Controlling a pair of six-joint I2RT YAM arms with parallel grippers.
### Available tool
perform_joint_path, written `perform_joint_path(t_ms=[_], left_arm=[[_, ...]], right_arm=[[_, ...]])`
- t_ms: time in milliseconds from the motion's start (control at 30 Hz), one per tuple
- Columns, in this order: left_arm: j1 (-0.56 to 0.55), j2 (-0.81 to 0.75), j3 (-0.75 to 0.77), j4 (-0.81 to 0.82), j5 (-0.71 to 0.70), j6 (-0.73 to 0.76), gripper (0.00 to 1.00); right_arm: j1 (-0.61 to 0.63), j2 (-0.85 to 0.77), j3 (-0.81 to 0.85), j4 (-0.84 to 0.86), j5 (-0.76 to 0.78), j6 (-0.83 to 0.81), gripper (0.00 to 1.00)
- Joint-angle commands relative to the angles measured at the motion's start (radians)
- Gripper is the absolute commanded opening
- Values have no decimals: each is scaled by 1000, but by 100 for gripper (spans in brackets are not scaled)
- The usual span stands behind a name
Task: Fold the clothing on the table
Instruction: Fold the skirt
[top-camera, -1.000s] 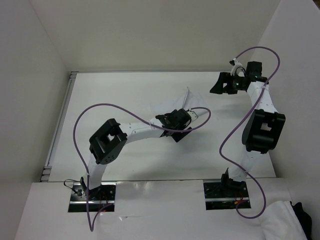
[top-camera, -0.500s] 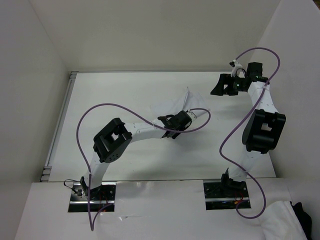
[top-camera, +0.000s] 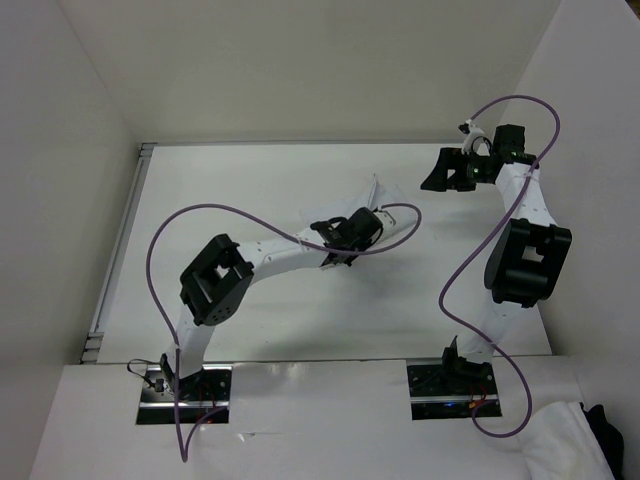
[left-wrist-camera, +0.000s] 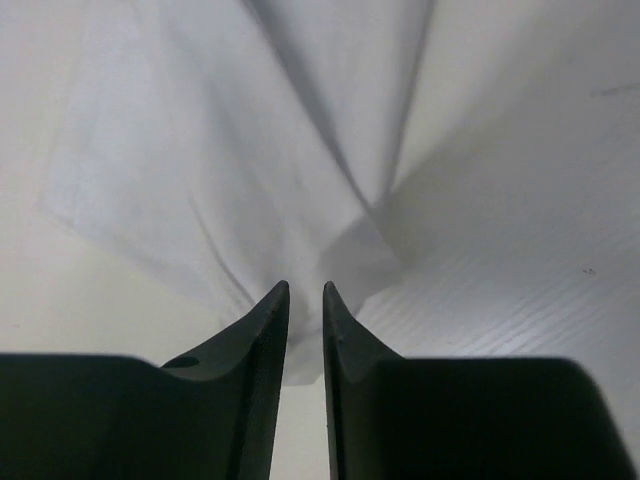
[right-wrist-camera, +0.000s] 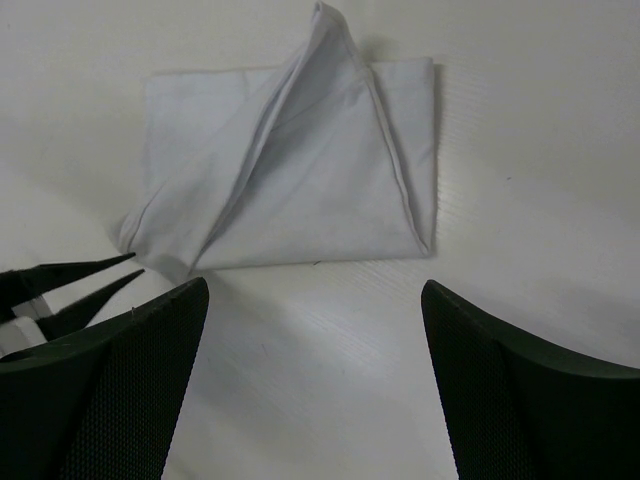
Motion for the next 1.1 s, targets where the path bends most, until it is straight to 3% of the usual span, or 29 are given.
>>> perform_joint_path(t_ms=[0,67,167,200,233,267,333,467,633,733,933,1067], left_arm=[[47,-91,56,0,13,14,26],[47,-91,68,-12,13,32,7],[47,-80,88,-21,2,57,3],[36,-70,88,-21,-10,57,20],[23,-69,88,-21,-22,48,42],[22,-59,88,-21,-22,36,54],[12,-47,88,-33,-22,-22,66],[26,-26,120,-99,-45,-136,68],[62,-37,132,-132,118,-225,73],[117,-60,87,-132,233,-351,74],[180,-144,-70,38,457,-607,77],[190,-164,-176,147,565,-753,91]], right_arm=[[-6,-36,-5,-5,-33,-9,91],[-6,-36,-5,-5,-33,-9,91],[-6,-36,-14,-5,-33,0,91],[-6,-36,-14,-5,-33,0,91],[-6,-36,-14,4,-33,0,91],[-6,-36,-14,5,-33,0,91],[-6,-36,-24,5,-33,0,91],[3,11,-14,-26,-53,-9,91],[49,88,8,46,-34,28,91],[106,167,60,46,-43,37,93],[169,301,157,25,-93,37,93],[181,333,170,44,-128,49,93]])
